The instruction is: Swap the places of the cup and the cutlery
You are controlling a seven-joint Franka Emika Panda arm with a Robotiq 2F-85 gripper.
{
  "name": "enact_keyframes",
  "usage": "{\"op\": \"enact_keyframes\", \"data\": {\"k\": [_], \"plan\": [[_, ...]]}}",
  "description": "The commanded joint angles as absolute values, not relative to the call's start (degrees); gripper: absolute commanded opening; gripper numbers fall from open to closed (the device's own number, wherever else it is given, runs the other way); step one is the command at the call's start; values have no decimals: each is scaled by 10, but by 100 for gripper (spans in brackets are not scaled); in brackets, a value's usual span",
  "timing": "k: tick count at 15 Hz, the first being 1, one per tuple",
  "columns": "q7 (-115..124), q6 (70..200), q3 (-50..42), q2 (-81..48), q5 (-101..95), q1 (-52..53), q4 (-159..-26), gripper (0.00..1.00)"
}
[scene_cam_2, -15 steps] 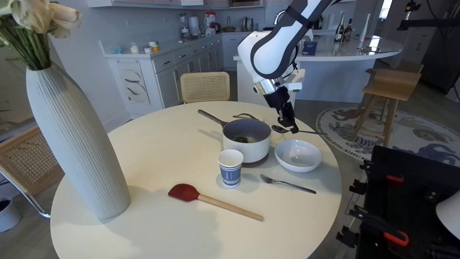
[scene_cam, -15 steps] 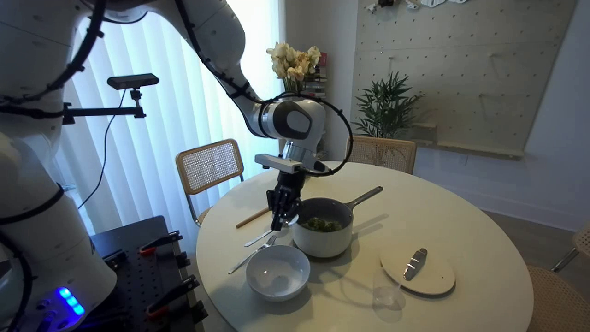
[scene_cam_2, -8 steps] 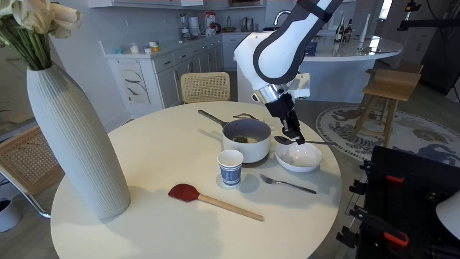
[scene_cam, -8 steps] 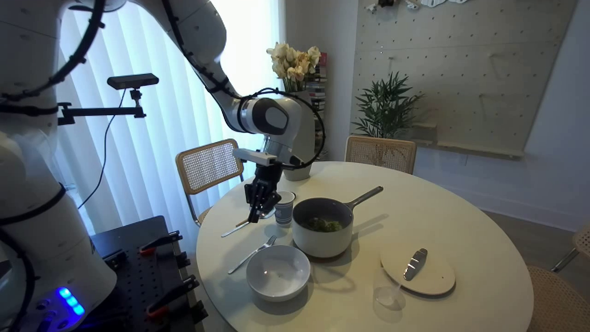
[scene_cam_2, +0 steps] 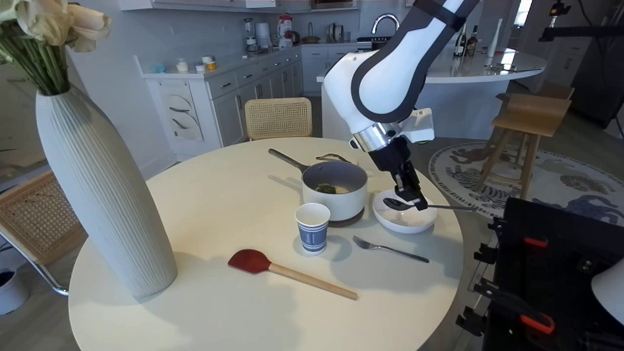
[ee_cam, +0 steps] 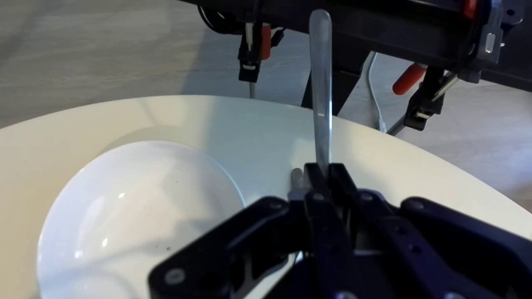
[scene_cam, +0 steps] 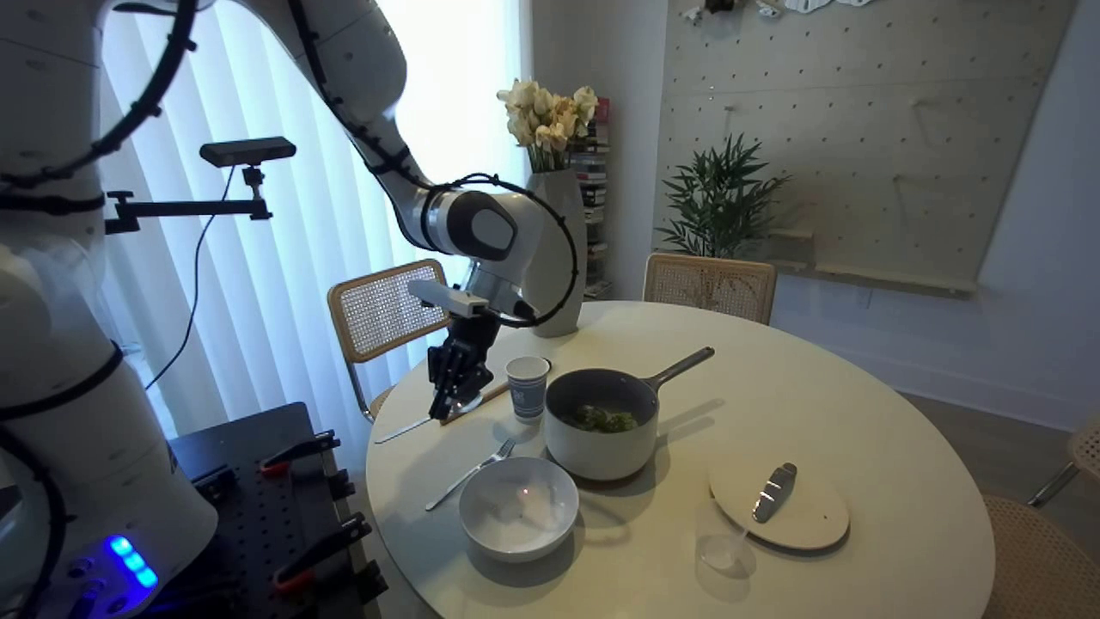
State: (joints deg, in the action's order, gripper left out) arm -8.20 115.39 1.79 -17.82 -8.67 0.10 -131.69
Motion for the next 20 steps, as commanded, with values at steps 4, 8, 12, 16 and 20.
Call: {"op": "enact_keyframes", "data": {"k": [4,8,12,16,20], "plan": [[-73,1181,30,-172,-52,10,-1353,2],[-72,1199,37,-195,-42,17,-1349,2],[-73,1235,44,-225,-42,23,-1339,2],[-69,1261,46,-251,-41,28,-1328,2],[-70,1277,45,-273,-34,26,-1313,2]]}}
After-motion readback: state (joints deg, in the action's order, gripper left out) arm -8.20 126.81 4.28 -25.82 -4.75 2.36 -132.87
